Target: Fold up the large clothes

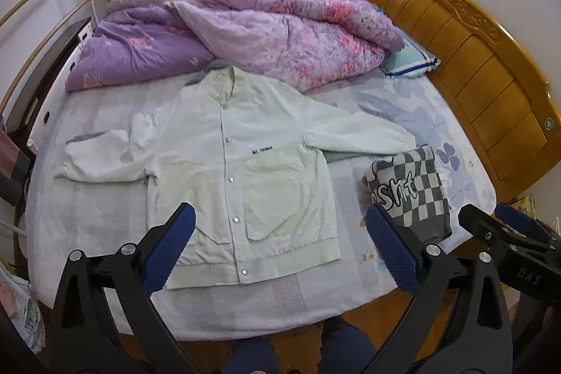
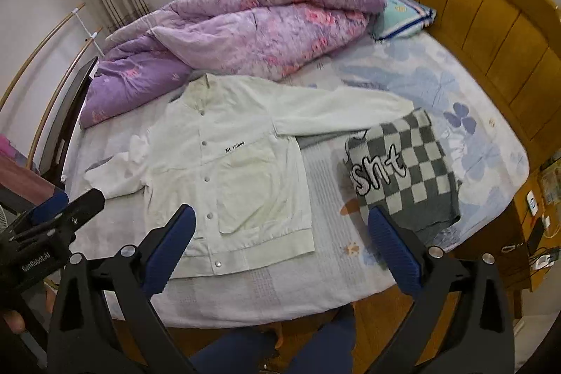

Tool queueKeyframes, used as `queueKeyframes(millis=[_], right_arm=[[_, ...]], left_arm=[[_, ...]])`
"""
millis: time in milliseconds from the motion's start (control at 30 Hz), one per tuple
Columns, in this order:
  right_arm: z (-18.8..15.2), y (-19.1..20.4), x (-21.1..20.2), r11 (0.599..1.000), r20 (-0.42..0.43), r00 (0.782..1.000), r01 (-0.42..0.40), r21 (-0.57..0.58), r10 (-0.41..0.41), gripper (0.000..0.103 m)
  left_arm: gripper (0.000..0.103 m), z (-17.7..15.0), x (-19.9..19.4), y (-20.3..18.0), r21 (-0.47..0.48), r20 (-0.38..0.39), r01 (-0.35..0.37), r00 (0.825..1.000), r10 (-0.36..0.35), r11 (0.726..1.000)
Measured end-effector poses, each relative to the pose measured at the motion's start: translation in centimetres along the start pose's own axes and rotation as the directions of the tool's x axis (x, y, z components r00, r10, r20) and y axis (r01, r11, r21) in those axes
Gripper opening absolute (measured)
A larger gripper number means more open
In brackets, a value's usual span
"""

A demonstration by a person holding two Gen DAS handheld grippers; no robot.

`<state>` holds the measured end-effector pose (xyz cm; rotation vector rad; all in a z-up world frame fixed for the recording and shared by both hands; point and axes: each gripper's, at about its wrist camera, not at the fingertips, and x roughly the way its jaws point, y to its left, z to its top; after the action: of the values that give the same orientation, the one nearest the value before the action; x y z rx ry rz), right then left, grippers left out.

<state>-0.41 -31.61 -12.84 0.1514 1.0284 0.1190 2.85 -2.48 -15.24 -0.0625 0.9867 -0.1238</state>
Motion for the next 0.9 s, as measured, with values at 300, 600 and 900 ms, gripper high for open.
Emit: queueKeyframes(millis=[300,600,900], right_arm=[[1.1,1.6,-4.4,0.999,0.068,0.998,0.01,-0.046,-0.007,0.095],[2.5,-0.2,-6.8,0.991,0.124,0.991,-0.027,-0.127,0.043,0.095],[3.0,-2.8,-9.1,0.979,0.17,0.982,-0.046,-0.2,0.081,0.095]], left_arm=[[0.098,0.8,-4.9,-0.7,0.047,0.087,-0.033,0.996,0.029,0.998],[0.098,1.2,-8.3,-3.0,-0.015,0.173,-0.08,0.982,0.081,0.997],[0.098,1.6,-10.1,-6.4,-0.072,0.194,-0.105,0.974,0.117,0.992]])
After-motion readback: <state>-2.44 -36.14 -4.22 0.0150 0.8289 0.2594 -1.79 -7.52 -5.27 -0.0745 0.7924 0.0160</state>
